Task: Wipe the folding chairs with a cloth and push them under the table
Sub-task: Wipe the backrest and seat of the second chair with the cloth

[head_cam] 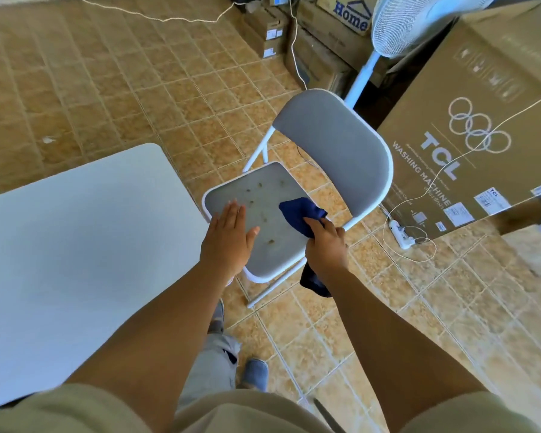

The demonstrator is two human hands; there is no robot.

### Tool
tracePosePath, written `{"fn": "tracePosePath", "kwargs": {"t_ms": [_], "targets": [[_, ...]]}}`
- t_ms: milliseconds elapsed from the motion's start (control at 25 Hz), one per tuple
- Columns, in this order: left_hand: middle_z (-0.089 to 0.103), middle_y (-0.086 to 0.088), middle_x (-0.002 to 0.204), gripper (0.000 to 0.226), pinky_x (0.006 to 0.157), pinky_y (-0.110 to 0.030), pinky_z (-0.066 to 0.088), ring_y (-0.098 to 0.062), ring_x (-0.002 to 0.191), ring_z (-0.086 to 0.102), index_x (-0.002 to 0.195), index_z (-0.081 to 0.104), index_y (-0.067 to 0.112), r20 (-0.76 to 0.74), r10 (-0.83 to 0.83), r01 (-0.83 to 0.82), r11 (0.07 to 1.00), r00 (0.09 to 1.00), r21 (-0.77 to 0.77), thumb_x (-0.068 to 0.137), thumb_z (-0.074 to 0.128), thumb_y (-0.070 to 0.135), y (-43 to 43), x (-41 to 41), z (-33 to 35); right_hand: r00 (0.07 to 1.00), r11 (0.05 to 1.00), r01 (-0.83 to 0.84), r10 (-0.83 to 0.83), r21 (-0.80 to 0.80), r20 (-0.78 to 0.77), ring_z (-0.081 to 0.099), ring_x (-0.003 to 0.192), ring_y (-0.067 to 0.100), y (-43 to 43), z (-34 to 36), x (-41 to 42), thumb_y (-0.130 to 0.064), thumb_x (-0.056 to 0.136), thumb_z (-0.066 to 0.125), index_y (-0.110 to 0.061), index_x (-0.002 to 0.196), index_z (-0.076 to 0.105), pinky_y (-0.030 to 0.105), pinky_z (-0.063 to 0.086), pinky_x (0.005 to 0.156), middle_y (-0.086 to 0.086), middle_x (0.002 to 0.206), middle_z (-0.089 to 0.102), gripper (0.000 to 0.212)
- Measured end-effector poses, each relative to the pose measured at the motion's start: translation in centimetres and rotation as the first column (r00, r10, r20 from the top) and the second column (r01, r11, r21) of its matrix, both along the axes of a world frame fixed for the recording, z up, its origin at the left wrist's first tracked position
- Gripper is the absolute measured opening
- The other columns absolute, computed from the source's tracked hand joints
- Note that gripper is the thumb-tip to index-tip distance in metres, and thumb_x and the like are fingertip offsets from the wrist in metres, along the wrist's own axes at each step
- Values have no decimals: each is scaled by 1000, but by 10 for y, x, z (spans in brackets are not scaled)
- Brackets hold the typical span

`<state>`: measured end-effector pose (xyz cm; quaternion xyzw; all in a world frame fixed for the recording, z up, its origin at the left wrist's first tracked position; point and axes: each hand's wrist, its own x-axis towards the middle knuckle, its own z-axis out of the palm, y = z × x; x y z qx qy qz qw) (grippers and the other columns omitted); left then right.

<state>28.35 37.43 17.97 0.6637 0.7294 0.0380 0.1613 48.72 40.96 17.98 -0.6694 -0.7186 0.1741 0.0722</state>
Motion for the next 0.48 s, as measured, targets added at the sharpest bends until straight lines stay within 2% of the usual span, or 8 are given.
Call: {"fn": "tracePosePath", "kwargs": {"t_ms": [280, 400, 480], "targets": [[5, -9, 161, 64, 121, -38, 1, -20, 149, 1, 153, 7, 9, 27, -156, 154, 986, 987, 55, 101, 19, 45, 156, 8, -18, 985, 988, 128, -137, 88, 105, 36, 120, 38, 116, 3, 8, -4, 86, 43, -26, 138, 44, 52, 39, 94, 7, 145, 40, 56], [6, -8, 161, 63, 120, -38, 0, -20, 149, 2, 153, 8, 10, 37, -184, 179, 978, 982, 108, 101, 22, 44, 215, 8, -29, 973, 984, 106, -132, 145, 188, 35, 121, 37, 165, 2, 5, -3, 86, 45, -25, 137, 45, 50, 37, 89, 9, 145, 40, 55], [5, -8, 161, 63, 121, -38, 1, -20, 149, 2, 153, 8, 10, 65, -180, 173, 980, 981, 102, 101, 21, 44, 245, 7, -38, 956, 980, 24, -80, 197, 283, 37, 120, 39, 203, 2, 3, -3, 85, 48, -23, 137, 47, 50, 36, 86, 13, 144, 41, 56]]}}
